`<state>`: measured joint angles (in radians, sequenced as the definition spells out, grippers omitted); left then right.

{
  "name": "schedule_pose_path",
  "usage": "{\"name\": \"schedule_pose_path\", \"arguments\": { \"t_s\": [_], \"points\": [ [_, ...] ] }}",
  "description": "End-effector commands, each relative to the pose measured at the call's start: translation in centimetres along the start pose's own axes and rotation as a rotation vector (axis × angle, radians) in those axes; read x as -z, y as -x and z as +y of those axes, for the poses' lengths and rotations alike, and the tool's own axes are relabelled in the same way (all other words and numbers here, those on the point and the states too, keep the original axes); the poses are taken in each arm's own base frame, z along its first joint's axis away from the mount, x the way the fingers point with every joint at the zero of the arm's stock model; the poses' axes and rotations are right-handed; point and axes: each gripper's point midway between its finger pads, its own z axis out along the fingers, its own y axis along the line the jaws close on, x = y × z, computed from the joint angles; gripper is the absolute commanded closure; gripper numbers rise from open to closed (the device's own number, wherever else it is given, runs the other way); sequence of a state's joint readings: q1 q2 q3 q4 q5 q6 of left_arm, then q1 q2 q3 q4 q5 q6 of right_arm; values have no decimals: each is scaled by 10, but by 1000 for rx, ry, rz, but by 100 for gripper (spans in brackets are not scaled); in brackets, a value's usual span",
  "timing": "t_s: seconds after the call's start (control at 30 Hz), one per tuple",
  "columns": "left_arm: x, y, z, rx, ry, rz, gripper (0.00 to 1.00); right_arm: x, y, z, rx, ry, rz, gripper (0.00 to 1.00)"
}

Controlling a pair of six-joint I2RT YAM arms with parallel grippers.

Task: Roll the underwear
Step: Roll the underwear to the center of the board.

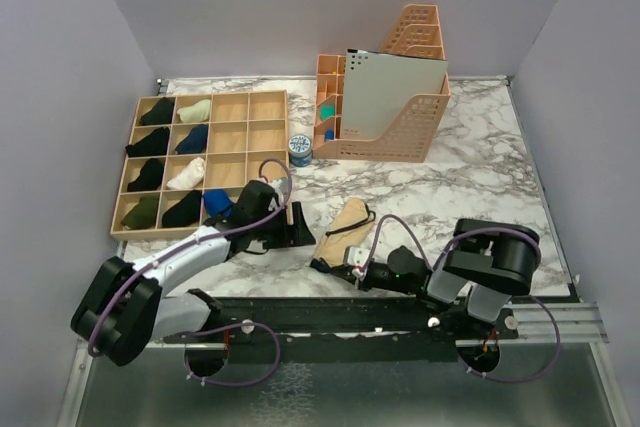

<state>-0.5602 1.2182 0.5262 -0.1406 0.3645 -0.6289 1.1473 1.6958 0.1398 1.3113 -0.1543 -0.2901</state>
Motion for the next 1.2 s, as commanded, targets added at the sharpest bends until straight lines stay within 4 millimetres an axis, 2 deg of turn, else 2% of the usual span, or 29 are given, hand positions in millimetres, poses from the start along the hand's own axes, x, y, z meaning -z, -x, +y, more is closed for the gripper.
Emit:
{"name": "schedule_pose_path", "arguments": {
  "t_s": [0.0,0.1,0.3,0.47,0.6,0.87,1.17],
  "points": [
    [7,-12,17,91,54,-50,21,3,29,1,-290,-21,-159,100],
    [10,-17,10,114,-15,-74,20,10,29,-10,-448,-108,-198,100],
    [19,-18,-1,117,-97,-121,18,18,17,-27,-709,-244,-198,100],
    [19,-24,-5,114,-148,-113,17,27,22,-35,-818,-286,-234,100],
    [14,-27,-8,144,-165,-92,13,24,38,-21,-707,-157,-249,100],
    [-3,-36,-14,306,-151,-74,6,19,37,-19,-689,-137,-243,100],
    [-19,-51,0,431,-67,-44,6,26,39,-23,-623,-155,-252,100]
  ]
}}
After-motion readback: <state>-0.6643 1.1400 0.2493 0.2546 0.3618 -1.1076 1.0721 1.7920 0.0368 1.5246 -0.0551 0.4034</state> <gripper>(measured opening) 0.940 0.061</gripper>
